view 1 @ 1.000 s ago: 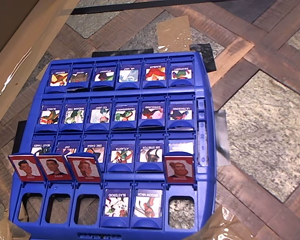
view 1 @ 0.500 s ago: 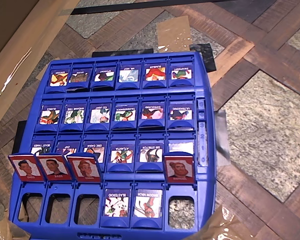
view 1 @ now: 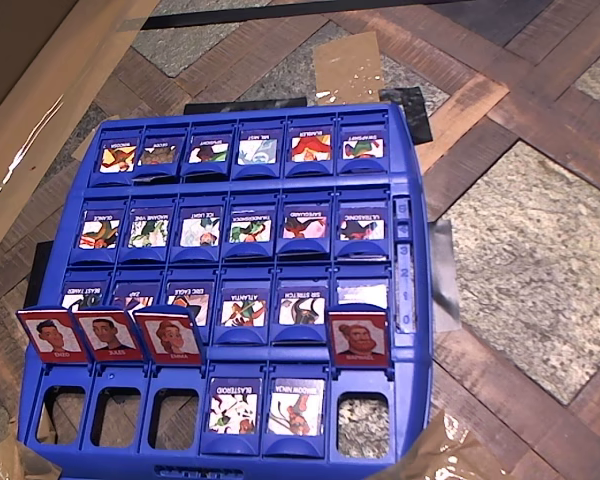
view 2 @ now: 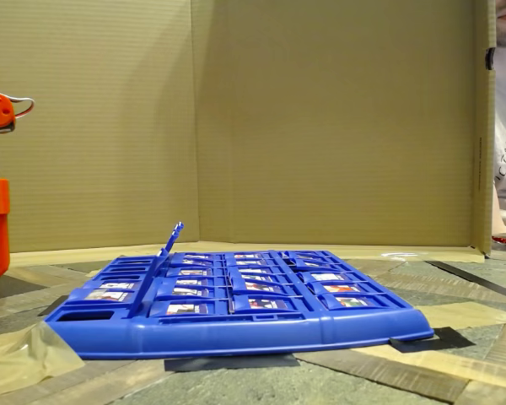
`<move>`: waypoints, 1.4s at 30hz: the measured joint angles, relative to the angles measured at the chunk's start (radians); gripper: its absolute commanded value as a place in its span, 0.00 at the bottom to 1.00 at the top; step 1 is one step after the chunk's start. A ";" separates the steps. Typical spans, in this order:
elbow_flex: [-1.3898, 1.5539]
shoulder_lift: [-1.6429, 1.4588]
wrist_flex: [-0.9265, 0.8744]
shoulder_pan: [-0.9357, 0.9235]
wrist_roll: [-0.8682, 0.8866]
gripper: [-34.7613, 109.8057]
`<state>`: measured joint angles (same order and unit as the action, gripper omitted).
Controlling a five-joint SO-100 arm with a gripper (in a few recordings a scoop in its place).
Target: Flip A0.
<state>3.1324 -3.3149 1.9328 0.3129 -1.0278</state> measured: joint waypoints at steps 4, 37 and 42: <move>0.000 0.000 0.000 0.000 -0.002 0.24; -0.078 0.000 -0.316 0.000 0.155 0.24; -0.133 0.000 -0.589 0.002 0.313 0.24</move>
<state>2.9989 -3.3149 1.3438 0.3145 -0.7148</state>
